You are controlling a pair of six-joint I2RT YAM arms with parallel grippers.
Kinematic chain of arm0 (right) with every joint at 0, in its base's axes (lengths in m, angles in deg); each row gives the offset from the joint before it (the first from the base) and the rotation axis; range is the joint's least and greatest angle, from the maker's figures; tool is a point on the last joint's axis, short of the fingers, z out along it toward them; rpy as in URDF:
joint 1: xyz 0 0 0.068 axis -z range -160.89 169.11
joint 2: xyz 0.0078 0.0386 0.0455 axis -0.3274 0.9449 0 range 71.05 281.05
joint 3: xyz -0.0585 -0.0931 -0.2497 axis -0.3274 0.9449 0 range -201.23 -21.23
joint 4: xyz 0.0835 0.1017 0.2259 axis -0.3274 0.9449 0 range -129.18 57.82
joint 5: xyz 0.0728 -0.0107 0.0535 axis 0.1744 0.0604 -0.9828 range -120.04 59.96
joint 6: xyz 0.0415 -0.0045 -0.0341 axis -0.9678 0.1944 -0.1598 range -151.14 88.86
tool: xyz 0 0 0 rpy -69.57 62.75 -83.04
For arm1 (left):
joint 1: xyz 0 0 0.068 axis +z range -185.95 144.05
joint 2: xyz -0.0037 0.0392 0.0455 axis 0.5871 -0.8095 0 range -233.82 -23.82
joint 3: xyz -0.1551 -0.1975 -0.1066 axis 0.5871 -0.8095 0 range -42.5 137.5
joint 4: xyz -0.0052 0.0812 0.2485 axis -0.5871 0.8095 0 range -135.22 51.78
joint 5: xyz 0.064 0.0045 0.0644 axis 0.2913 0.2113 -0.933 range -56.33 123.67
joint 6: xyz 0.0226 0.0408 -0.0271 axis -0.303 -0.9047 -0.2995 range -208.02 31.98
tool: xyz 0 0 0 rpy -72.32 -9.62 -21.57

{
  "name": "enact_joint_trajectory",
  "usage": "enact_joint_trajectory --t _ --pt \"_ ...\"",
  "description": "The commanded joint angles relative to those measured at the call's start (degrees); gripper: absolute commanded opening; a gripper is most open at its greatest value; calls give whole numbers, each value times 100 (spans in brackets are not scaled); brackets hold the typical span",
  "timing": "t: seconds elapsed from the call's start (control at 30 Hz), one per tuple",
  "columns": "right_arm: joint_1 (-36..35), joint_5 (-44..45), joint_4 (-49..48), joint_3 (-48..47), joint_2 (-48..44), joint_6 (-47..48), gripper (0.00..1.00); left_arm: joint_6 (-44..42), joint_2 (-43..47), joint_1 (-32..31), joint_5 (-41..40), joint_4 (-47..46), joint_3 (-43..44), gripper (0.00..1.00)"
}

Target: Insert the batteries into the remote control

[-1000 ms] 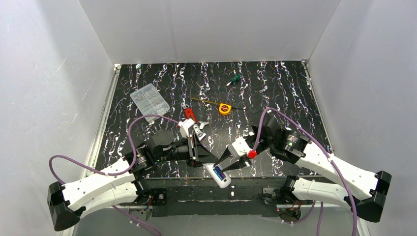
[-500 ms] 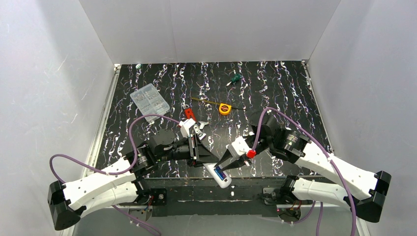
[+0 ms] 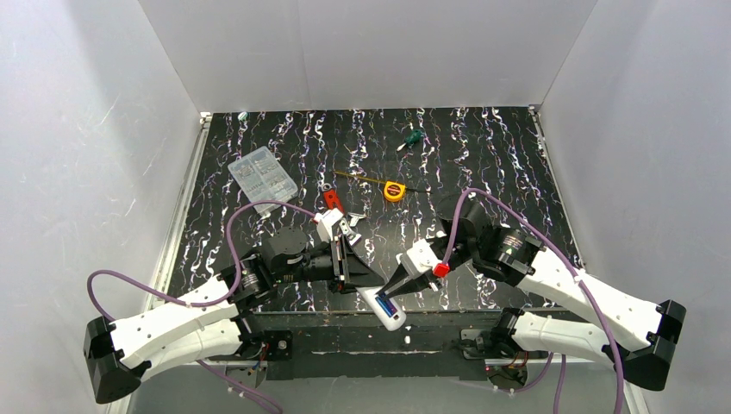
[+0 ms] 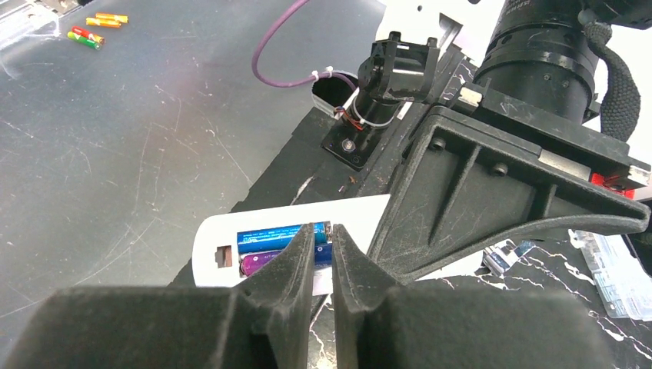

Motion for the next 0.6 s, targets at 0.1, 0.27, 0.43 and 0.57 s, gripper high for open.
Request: enact_joint_trajectory --t 0.1,0.27,0.43,0.57 --pt "8 -212 315 105 30 -18 18 27 142 -10 97 -405 251 0" --pt "8 -210 350 189 -1 -46 18 23 198 -10 34 -433 218 0" --pt "8 -87 373 323 -67 -65 18 1 221 -10 -22 -490 182 0" --pt "8 -95 379 419 -135 -111 18 -7 244 -10 -31 -483 177 0"
